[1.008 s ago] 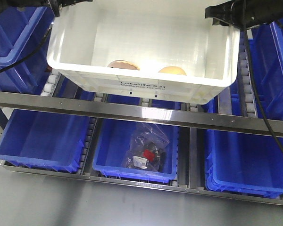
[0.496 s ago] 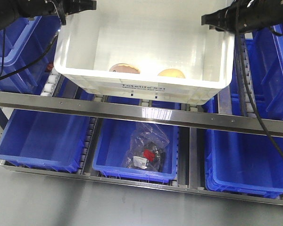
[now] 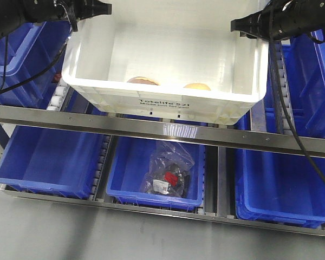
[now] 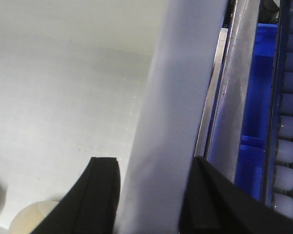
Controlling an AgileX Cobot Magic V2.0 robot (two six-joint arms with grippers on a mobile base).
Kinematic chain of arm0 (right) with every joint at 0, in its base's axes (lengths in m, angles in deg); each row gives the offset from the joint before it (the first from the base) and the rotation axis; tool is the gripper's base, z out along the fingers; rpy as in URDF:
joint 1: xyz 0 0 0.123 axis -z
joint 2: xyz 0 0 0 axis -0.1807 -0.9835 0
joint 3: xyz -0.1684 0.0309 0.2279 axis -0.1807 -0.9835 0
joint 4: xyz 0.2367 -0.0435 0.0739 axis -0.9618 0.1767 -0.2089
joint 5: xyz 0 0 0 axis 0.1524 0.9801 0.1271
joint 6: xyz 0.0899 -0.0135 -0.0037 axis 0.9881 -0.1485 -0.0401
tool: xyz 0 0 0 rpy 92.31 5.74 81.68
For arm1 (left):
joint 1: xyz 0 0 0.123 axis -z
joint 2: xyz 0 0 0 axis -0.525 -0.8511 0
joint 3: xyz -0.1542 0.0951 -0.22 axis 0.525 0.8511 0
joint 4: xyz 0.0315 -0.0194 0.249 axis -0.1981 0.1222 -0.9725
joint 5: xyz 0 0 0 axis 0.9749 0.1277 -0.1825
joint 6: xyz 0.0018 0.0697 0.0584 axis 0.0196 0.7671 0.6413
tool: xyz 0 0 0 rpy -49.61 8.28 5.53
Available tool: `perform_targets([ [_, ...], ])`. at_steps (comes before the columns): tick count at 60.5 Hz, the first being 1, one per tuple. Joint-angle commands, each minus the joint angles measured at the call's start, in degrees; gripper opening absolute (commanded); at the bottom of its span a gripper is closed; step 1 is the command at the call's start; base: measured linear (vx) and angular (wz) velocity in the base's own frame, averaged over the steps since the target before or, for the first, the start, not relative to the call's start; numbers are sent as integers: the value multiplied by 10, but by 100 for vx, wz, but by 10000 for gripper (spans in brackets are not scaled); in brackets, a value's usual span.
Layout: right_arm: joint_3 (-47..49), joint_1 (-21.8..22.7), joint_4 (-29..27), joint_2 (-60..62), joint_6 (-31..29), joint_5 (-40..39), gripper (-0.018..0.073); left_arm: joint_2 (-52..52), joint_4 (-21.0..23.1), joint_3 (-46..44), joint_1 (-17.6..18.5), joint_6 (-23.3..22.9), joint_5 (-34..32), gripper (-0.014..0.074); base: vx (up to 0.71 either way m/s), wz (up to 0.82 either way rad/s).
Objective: Place moving items into box and shelve
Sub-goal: 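Raise the tote with both grippers above the shelf's roller track, then push the tote with both grippers onto the roller track, away from robot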
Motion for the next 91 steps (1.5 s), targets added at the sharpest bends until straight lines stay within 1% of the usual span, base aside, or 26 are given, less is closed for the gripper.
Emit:
perform_targets([
  [1, 27, -2, -17, 39, -5, -91, -2, 40, 12, -25, 8, 6, -74, -7, 0, 0],
  [18, 27, -2, -17, 39, -4, -114, 0, 40, 19, -25, 8, 0, -93, -3, 0, 0],
  [23, 27, -2, -17, 39, -4, -117, 6, 40, 19, -25, 8, 0, -93, 17, 0, 0],
  [26, 27, -2, -17, 39, -4, -117, 18, 40, 19, -25, 8, 0, -93, 44, 0, 0],
  [30, 27, -2, -17, 39, -5, -117, 51, 40, 19, -25, 8, 0, -90, 94, 0, 0],
  [31, 27, -2, -17, 39, -5, -117, 60, 40, 19, -25, 8, 0, -89, 122, 0, 0],
  [33, 27, -2, -17, 39, -5, -117, 85, 40, 19, -25, 8, 0, -89, 146, 0, 0],
  [34, 27, -2, -17, 39, -5, -117, 96, 40, 19, -25, 8, 0, -89, 179, 0, 0],
  [38, 27, -2, -17, 39, -5, -117, 162, 40, 19, -25, 8, 0, -88, 272, 0, 0],
  [39, 27, -2, -17, 39, -5, -117, 176, 40, 19, -25, 8, 0, -88, 281, 0, 0],
  [40, 27, -2, -17, 39, -5, -117, 199, 40, 19, -25, 8, 0, -88, 318, 0, 0],
  [47, 27, -2, -17, 39, -4, -116, 328, 40, 19, -25, 8, 0, -88, 449, 0, 0],
  [51, 27, -2, -17, 39, -3, -116, 392, 40, 19, -25, 8, 0, -88, 505, 0, 0],
  [55, 27, -2, -17, 39, -3, -116, 438, 40, 19, -25, 8, 0, -89, 538, 0, 0],
  [64, 27, -2, -17, 39, -3, -116, 498, 41, 19, -25, 8, 0, -88, 548, 0, 0],
  [69, 27, -2, -17, 39, -3, -108, 502, 42, 19, -25, 8, 0, -80, 548, 0, 0],
  [81, 27, -2, -18, 39, 0, -64, 496, 43, 19, -25, 8, 0, -40, 547, 0, 0],
  [85, 27, -2, -16, 40, -1, -63, 455, 46, 19, -25, 8, 0, -33, 521, 0, 0],
  [88, 27, -2, -15, 42, -2, -63, 390, 50, 19, -25, 8, 0, -31, 463, 0, 0],
  [91, 27, -2, -15, 46, -2, -63, 299, 56, 19, -25, 8, 0, -33, 373, 0, 0],
])
